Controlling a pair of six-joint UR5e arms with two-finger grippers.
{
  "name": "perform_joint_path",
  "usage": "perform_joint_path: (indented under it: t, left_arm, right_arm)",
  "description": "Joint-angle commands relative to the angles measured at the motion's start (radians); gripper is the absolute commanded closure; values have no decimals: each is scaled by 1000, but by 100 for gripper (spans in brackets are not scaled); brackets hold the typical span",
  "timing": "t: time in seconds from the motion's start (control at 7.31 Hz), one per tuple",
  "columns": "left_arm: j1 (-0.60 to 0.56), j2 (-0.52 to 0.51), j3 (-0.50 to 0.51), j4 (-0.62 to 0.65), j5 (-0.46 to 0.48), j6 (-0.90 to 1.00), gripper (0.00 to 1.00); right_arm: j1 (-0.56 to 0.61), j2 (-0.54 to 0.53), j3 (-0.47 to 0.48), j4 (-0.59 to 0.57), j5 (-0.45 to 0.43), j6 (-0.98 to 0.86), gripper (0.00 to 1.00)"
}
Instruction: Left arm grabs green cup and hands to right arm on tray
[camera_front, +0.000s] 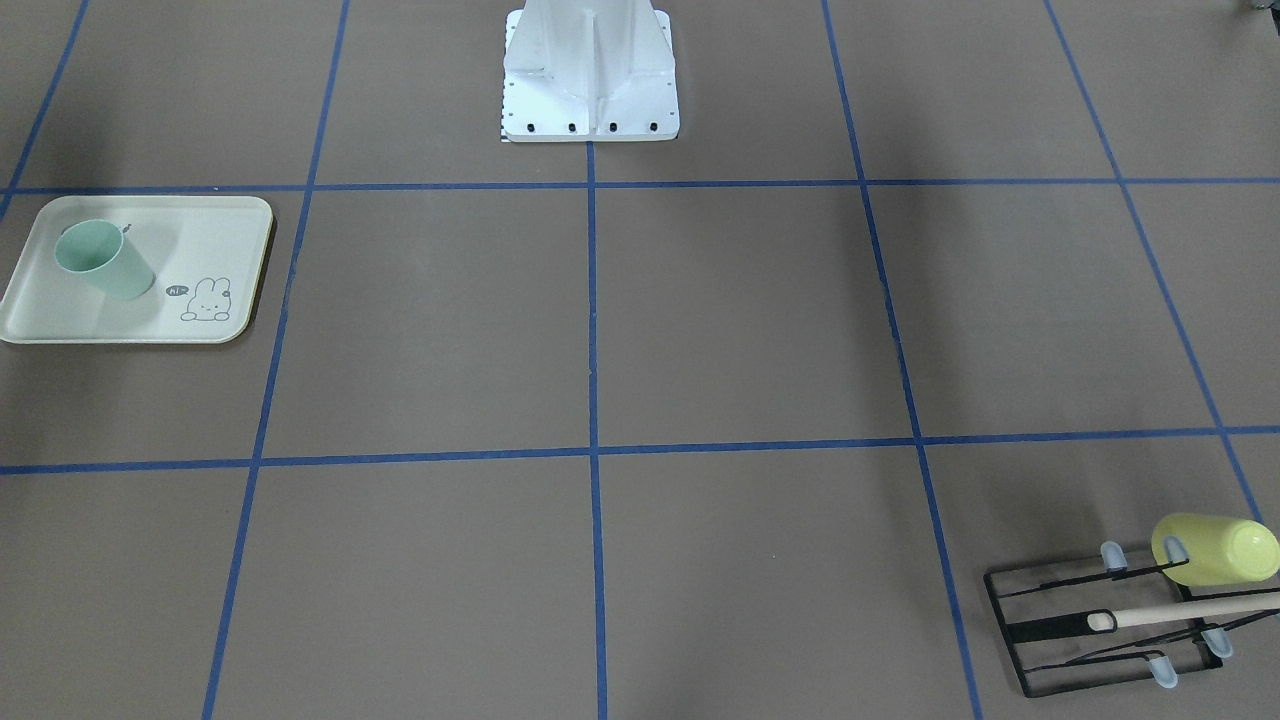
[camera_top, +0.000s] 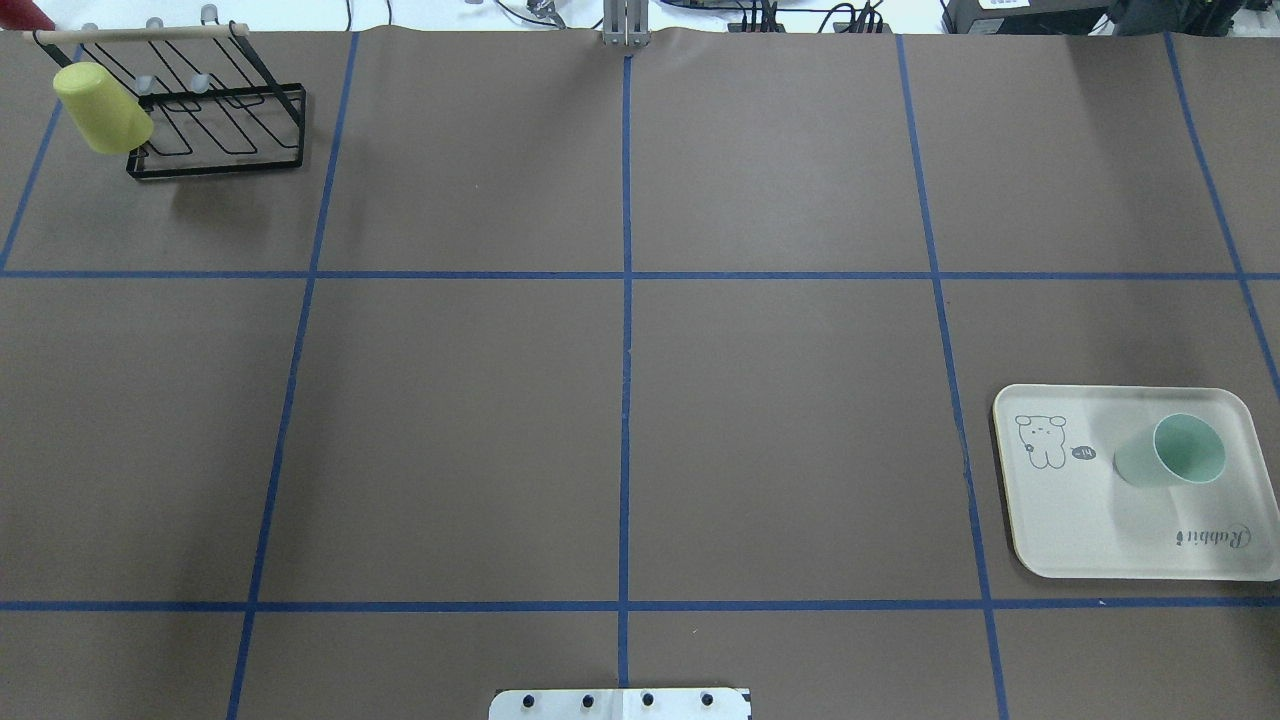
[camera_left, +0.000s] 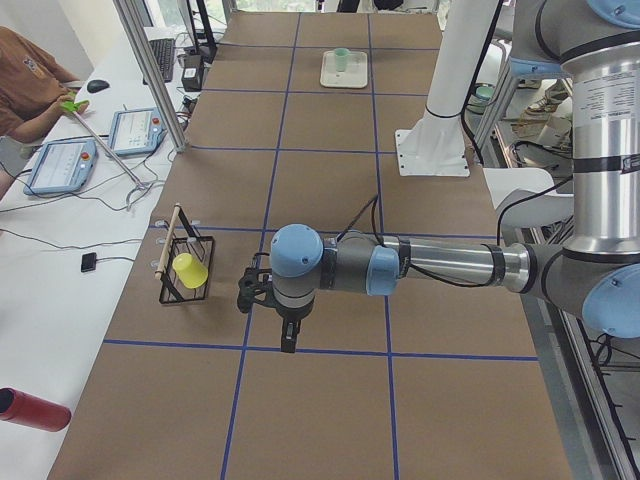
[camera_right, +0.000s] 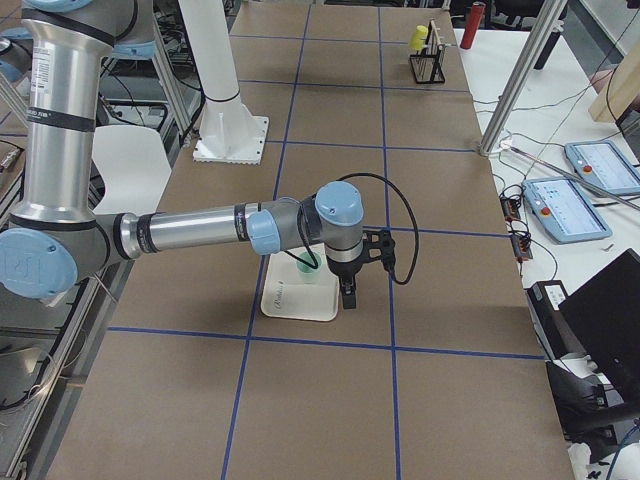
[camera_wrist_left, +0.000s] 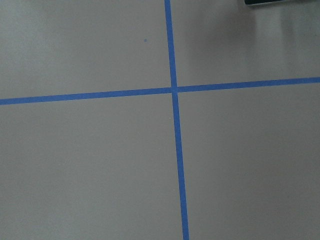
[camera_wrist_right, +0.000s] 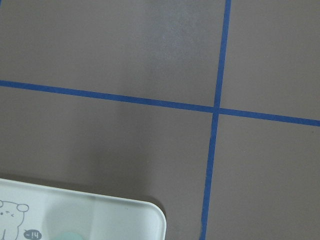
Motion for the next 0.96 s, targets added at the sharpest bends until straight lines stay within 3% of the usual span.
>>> perform_joint_path:
  t: [0.0,0.82]
  left_arm:
    - [1,0,8,1,-1,-6,0]
    - [7,1,-1,-5,0,-2,0]
  right_arm:
    - [-1,-10,-5,-1,8,3,0]
    - [-1,-17,-31,1,8,2,0]
